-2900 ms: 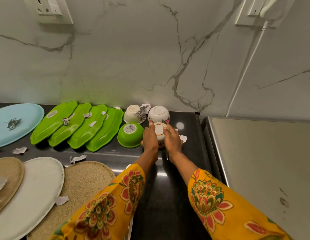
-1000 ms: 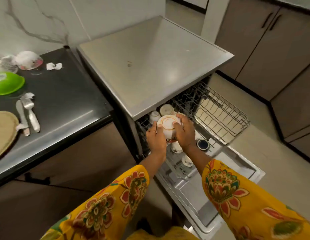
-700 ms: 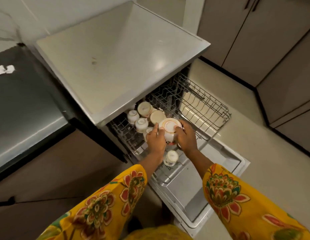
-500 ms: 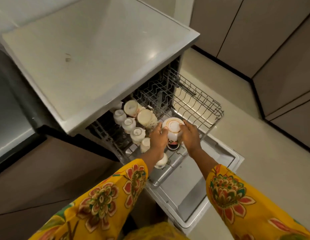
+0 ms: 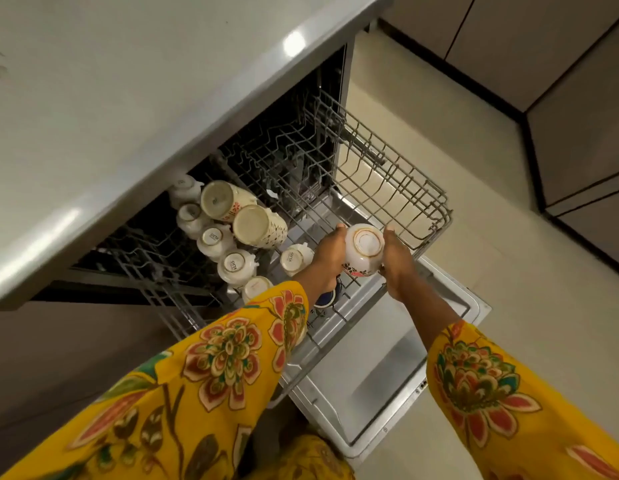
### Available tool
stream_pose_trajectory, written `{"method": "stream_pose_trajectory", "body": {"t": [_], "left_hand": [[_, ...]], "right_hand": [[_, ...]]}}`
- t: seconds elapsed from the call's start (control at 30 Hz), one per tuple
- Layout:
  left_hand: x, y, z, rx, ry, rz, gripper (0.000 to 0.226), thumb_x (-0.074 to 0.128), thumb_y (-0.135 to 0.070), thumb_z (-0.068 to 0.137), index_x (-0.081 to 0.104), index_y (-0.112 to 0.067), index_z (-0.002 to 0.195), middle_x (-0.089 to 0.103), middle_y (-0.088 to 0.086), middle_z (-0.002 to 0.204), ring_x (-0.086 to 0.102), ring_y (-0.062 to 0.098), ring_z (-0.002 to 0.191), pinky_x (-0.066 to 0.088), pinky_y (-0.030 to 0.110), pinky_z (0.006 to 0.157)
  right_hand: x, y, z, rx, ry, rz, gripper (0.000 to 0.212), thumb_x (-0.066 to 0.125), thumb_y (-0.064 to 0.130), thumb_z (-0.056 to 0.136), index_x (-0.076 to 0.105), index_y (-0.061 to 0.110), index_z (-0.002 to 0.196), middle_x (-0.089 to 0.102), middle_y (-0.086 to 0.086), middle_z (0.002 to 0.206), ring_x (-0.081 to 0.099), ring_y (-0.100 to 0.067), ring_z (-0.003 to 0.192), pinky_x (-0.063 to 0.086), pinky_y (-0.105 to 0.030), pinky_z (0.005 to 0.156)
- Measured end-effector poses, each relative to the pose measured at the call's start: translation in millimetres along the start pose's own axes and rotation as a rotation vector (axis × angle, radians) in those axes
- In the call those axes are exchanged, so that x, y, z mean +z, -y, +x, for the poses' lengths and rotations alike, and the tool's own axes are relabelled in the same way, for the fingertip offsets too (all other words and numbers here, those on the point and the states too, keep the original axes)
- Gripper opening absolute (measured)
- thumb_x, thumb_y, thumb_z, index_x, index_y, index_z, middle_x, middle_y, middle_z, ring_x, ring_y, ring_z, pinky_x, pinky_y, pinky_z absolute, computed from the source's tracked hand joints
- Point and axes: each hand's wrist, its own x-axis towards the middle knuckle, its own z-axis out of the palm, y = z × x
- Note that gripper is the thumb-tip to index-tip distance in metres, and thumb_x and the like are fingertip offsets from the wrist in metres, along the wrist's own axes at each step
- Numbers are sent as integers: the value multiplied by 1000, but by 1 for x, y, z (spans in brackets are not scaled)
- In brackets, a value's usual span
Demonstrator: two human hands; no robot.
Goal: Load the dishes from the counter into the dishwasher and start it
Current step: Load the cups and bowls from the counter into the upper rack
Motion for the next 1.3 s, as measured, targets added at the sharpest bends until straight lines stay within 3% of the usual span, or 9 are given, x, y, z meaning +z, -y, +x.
{"method": "stream_pose_trajectory", "body": {"t": [0.2,0.27,0.37,0.47,0.53,0.6,0.73,1.07,1.3], "left_hand": [[9,4,20,-61,-4,-10,52,28,-48,100,57,-9,120,61,8,111,59,26,106,49,30,80],[11,10,26,-74,-13,15,62,30,-60,95,59,-12,120,64,5,118,61,24,105,52,35,88],[12,28,44,-70,-50,8,71,32,-72,85,61,-17,119,66,7,117,64,24,103,51,39,94],[12,48,69,-68,-56,-17,101,33,-91,59,56,-18,124,66,9,117,65,24,101,53,40,90],[12,59,88,-91,-55,-33,123,33,-100,38,51,-20,129,64,12,118,66,28,99,56,45,83],[12,44,72,-101,-38,-24,109,30,-95,55,50,-20,131,64,14,118,67,30,97,58,44,73],[9,6,18,-112,13,-71,70,18,-65,93,47,-17,134,62,14,122,60,26,100,49,33,77],[-10,4,-7,-74,39,-238,68,18,-53,99,28,-8,148,27,11,154,28,26,141,27,37,111],[-49,15,-36,-22,-45,-354,64,21,-54,99,37,-11,144,25,9,155,26,26,141,29,37,108]], "right_hand": [[0,1,29,100,25,16,49,27,62,93,56,23,92,63,-9,118,57,-28,109,41,-48,102],[1,0,37,110,23,17,52,25,61,94,54,21,109,61,-12,120,56,-29,111,40,-48,103],[5,-2,43,116,23,1,51,23,64,93,53,23,101,61,-14,120,56,-30,111,40,-49,103],[9,-5,46,121,7,-12,51,22,64,93,54,24,92,62,-16,115,56,-31,108,40,-50,102],[10,-5,47,127,4,3,58,22,62,94,56,17,111,62,-14,112,56,-31,109,39,-50,103],[10,-4,47,137,6,18,64,23,60,95,46,13,132,60,-13,115,53,-30,113,37,-50,105],[6,-4,43,135,-22,54,63,24,57,97,40,14,139,52,-12,131,47,-29,122,35,-49,108],[7,2,19,6,-127,-61,59,26,55,97,52,14,131,52,-12,133,45,-30,125,33,-46,107],[25,10,-25,-89,-111,-137,59,29,53,98,54,11,129,54,-14,128,49,-31,117,37,-39,95]]}}
